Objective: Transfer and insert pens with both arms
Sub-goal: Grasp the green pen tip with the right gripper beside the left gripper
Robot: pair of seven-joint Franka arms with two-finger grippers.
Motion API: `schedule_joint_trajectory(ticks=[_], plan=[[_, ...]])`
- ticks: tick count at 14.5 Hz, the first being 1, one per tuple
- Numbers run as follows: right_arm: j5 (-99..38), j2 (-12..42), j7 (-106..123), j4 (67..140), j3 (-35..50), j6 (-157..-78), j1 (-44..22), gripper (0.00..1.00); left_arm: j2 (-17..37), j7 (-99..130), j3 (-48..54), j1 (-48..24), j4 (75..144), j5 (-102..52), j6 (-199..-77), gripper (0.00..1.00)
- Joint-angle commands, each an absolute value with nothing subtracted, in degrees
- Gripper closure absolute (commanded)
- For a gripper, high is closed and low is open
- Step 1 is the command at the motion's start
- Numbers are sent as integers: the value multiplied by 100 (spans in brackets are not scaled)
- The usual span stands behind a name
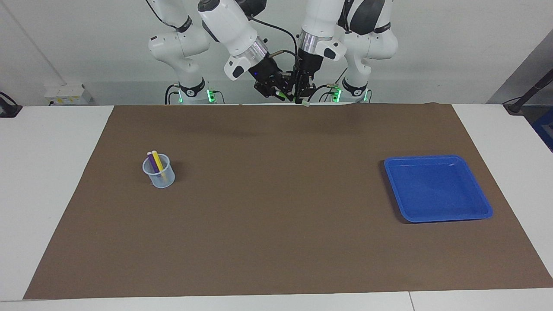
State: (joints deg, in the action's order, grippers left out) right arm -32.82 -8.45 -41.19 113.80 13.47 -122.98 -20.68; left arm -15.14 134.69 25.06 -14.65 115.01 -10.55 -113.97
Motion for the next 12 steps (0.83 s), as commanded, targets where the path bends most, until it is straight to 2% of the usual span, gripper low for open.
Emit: schedule_joint_trajectory(ticks=[1,2,3,4,5,7,12], plan=[[-3384,-844,-3990,11399,1362,-12340,-1995,100,-1600,13509,2470,-1600,11522,-1046,-11364,100],[-3384,-844,-3990,11399,1362,-12340,-1995,100,-1600,13500,2470,-1600,11522,-1046,-11364,100],[-3384,-844,-3982,11399,1362,-12340,-1995,100,-1600,13491,2470,-1600,11522,-1046,-11364,91],[-3384,-852,-3973,11399,1362,-12331,-1995,100,-1600,13483,2470,-1600,11522,-1046,-11364,71],[-3384,-853,-3964,11399,1362,-12322,-1986,100,-1600,13482,2470,-1600,11522,-1046,-11364,57],[-3384,-844,-3859,11399,1362,-12287,-1960,100,-1600,13474,2470,-1600,11522,-1046,-11364,41],[-3375,-853,-3631,11408,1336,-12226,-1934,100,-1600,13474,2470,-1600,11522,-1046,-11356,39]])
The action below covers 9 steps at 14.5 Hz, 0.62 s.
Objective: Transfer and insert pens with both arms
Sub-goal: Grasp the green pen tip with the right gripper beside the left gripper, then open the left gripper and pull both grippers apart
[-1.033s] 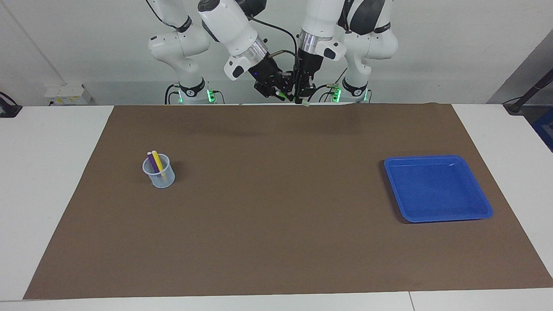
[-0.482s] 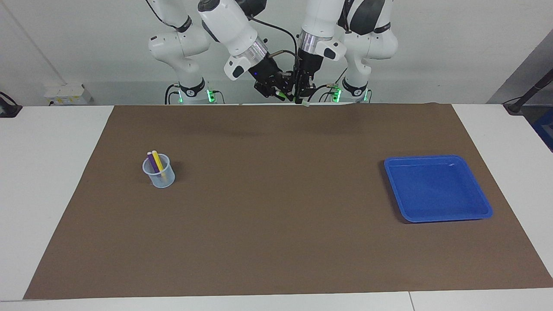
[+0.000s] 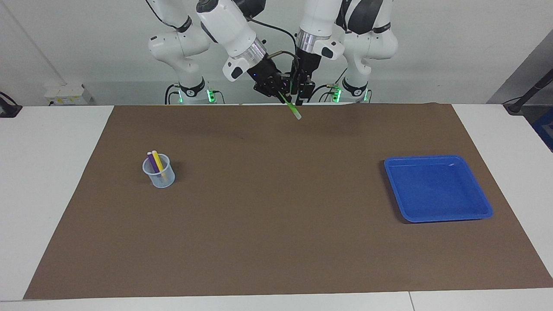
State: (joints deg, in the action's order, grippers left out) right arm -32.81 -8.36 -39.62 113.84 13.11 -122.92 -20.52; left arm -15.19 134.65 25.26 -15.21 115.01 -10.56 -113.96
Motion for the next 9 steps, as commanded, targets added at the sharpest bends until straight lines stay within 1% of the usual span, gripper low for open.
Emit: schedule_joint_trajectory(ticks=[1,4,5,6,9], plan=[[-3358,-853,-3473,11408,1327,-12139,-1864,100,-1600,13474,2470,-1600,11522,-1046,-11364,39],[-3217,-879,-2754,11408,1318,-11691,-1574,100,-1600,13412,2470,-1600,11522,-1046,-11356,35],[-3086,-888,-2560,11400,1318,-11559,-1469,100,-1600,13290,2470,-1608,11531,-1037,-11347,29],[-2902,-888,-2401,11399,1318,-11418,-1381,100,-1600,12828,2470,-1600,11540,-1037,-11338,23],[-2471,-905,-1725,11391,1318,-10883,-1047,100,-1643,10932,2400,-1503,11540,-1037,-10821,17]])
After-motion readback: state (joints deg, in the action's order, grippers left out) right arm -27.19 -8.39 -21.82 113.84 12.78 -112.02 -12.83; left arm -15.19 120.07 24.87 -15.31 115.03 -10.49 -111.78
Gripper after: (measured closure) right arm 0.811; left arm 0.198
